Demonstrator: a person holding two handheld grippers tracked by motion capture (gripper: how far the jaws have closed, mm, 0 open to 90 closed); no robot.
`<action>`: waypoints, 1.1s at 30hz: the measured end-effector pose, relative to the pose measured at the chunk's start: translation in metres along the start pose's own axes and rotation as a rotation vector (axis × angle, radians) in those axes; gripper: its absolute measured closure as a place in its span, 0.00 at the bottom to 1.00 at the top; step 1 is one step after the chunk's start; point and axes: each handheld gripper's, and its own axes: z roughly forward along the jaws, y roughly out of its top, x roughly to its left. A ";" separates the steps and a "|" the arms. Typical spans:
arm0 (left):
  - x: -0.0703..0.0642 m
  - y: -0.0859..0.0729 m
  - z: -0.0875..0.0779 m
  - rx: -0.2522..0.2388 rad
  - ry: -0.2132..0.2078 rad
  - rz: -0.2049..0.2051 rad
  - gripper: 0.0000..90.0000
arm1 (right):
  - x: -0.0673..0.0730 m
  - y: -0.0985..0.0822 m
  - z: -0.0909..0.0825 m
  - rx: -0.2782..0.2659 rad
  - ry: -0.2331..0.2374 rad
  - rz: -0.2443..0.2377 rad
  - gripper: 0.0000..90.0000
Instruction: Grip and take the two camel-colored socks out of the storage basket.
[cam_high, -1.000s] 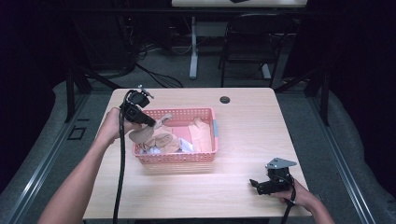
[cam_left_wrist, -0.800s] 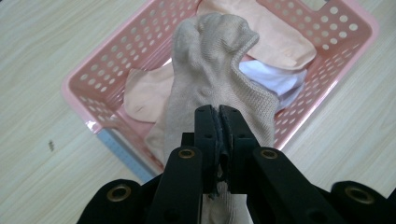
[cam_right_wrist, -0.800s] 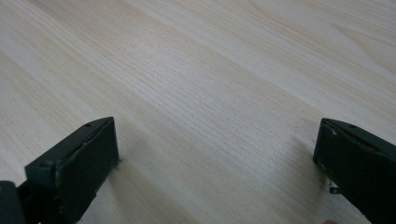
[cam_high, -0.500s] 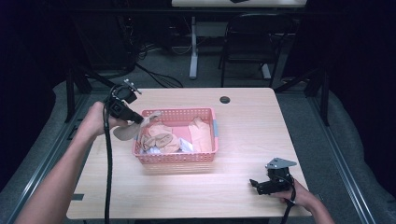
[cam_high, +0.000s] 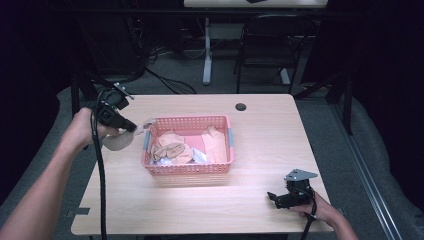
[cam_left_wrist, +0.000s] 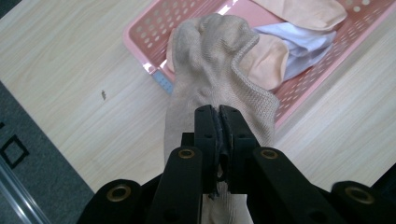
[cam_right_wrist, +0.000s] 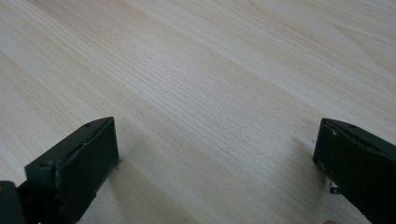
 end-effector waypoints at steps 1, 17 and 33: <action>0.001 -0.001 -0.001 -0.002 0.003 -0.006 0.95 | 0.000 0.000 0.000 0.000 0.000 0.000 0.00; 0.023 -0.028 -0.014 -0.001 0.033 -0.064 0.95 | 0.000 0.000 0.000 -0.001 0.000 0.000 0.00; 0.041 -0.055 0.000 0.033 0.031 -0.129 0.95 | 0.000 0.000 0.000 0.000 -0.001 0.000 0.00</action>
